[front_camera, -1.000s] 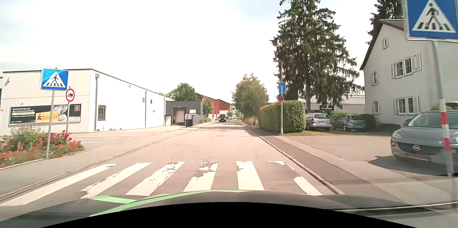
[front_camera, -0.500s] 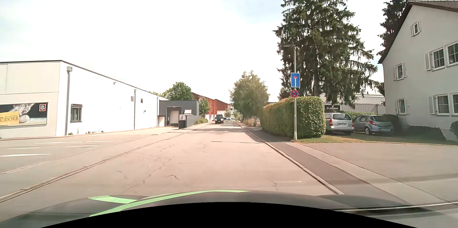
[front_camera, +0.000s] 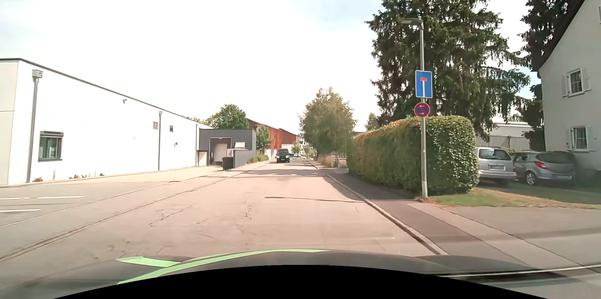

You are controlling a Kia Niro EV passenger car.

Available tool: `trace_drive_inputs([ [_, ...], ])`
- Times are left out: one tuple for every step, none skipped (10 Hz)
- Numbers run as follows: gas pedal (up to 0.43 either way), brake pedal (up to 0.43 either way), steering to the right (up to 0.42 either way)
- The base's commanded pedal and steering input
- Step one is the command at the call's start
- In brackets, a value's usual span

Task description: Follow the waypoints while adhering to traffic rules and regulations

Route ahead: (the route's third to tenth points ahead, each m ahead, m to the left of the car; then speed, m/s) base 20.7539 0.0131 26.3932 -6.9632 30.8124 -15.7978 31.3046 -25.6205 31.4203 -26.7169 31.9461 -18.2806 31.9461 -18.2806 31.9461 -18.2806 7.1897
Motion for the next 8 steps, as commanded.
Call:
trace_drive_inputs([
  [0.000,0.000,0.007],
  [0.000,0.000,0.007],
  [0.000,0.006,0.004],
  [0.000,0.012,0.003],
  [0.000,0.024,0.000],
  [0.000,0.043,-0.001],
  [0.000,0.061,-0.002],
  [0.000,0.073,-0.003],
])
